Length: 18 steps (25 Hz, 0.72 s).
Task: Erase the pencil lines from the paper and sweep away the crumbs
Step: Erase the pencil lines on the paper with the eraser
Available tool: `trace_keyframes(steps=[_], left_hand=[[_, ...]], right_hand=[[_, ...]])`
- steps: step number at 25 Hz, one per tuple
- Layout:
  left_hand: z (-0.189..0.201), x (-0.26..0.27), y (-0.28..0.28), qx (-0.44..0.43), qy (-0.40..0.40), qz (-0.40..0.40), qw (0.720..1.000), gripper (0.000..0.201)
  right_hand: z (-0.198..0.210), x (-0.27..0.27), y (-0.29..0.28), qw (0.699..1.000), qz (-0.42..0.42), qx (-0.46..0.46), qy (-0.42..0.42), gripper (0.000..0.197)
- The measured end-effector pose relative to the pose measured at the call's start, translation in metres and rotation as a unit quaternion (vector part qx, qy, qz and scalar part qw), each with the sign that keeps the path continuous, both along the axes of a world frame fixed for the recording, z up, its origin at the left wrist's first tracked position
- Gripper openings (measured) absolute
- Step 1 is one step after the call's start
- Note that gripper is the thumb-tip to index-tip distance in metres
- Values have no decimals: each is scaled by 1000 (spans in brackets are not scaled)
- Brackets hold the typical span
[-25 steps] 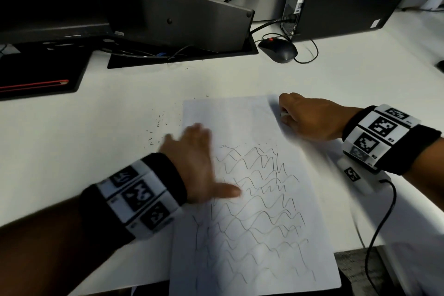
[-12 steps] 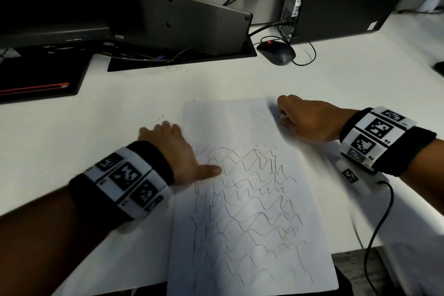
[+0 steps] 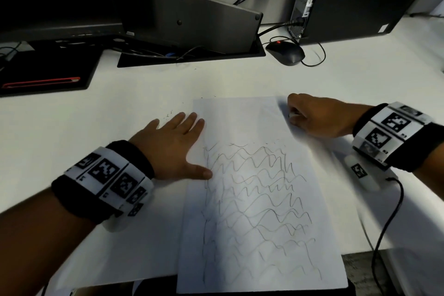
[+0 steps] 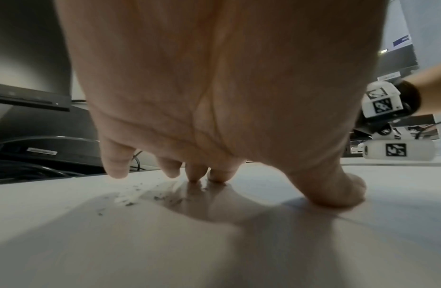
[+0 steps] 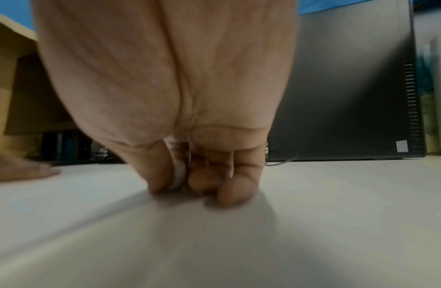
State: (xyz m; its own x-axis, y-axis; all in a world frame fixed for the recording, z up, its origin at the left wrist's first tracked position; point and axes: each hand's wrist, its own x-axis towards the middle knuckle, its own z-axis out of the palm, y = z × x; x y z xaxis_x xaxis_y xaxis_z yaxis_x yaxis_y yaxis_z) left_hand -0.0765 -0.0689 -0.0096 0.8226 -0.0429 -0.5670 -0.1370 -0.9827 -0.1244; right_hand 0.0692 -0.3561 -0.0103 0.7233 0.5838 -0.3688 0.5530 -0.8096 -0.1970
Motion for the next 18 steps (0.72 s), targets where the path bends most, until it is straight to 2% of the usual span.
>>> trace_keyframes(steps=[2,5,9,11,13,18], left_hand=[[-4,4,-8,-24,-11,-4,1000,119],[-10,15,-24,-45,-33,-11,998,118],[-13,26,-35,-103,-62,1,993,121],[-12,30,-34,-144,-72,18,987,120],[-12,32,-32,-150,-66,24,986,120],[-12,35,-30,-117,-36,-1,992,115]], right_hand=[[17,5,9,1000,21,0,-6,12],[35,-5,41,994,78,76,-27,4],[22,-29,90,975,182,123,-28,11],[13,-30,96,976,168,133,-30,7],[8,-28,95,979,140,146,-24,5],[4,-38,92,967,199,148,-51,14]])
